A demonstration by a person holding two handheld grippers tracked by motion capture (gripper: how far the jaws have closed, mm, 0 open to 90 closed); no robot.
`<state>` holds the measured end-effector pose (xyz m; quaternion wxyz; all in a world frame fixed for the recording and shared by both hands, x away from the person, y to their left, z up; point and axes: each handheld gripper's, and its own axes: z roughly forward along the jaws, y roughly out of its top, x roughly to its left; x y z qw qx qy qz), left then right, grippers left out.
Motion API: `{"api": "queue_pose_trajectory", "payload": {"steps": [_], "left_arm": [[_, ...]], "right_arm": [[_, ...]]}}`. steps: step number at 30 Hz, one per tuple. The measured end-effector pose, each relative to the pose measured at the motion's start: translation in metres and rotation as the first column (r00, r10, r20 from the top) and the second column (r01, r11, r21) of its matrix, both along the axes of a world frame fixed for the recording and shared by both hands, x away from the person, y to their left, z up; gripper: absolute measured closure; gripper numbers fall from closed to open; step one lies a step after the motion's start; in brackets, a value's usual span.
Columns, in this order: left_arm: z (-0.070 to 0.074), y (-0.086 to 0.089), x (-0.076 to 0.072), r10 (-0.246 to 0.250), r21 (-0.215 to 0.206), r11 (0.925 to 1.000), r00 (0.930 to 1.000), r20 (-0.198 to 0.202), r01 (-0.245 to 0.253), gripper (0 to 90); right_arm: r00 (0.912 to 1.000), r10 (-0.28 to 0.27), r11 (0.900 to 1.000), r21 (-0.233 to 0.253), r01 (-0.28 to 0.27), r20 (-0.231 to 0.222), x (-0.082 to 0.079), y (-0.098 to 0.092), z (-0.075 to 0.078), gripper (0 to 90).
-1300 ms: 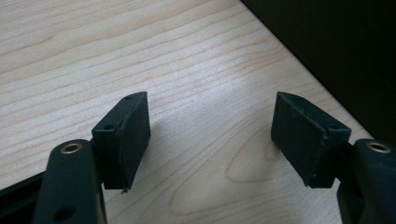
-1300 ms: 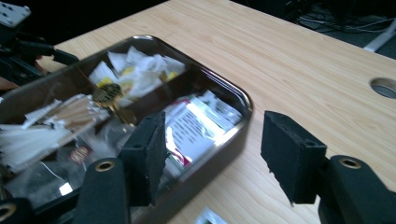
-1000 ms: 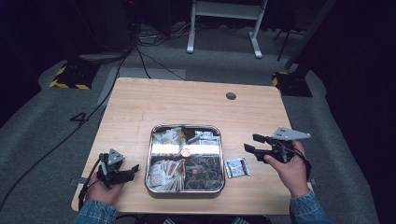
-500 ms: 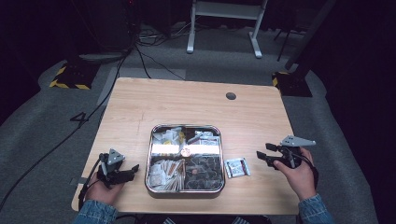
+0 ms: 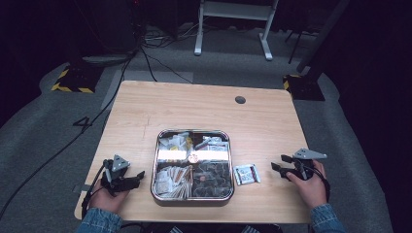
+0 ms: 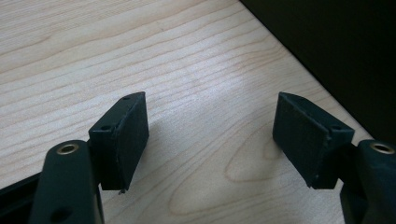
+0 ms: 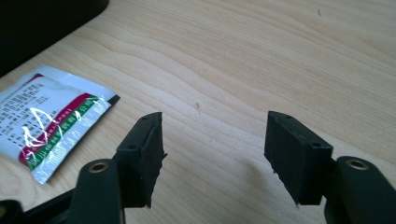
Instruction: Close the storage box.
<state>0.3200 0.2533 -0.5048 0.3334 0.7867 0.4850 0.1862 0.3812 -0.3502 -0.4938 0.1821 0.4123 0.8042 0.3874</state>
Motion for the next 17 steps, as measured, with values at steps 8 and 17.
{"api": "queue_pose_trajectory", "payload": {"steps": [8,17], "left_arm": [[0.0,0.0,0.0,0.0,0.0,1.0,1.0,0.001,0.0,27.4],[0.0,0.0,0.0,0.0,0.0,1.0,1.0,0.001,0.0,27.3]], "right_arm": [[0.9997,0.016,0.998,-0.054,-0.017,-0.019,0.004,0.002,-0.01,18.2],[0.9994,0.02,0.998,-0.062,-0.022,-0.028,0.006,0.004,-0.011,13.9]]}}
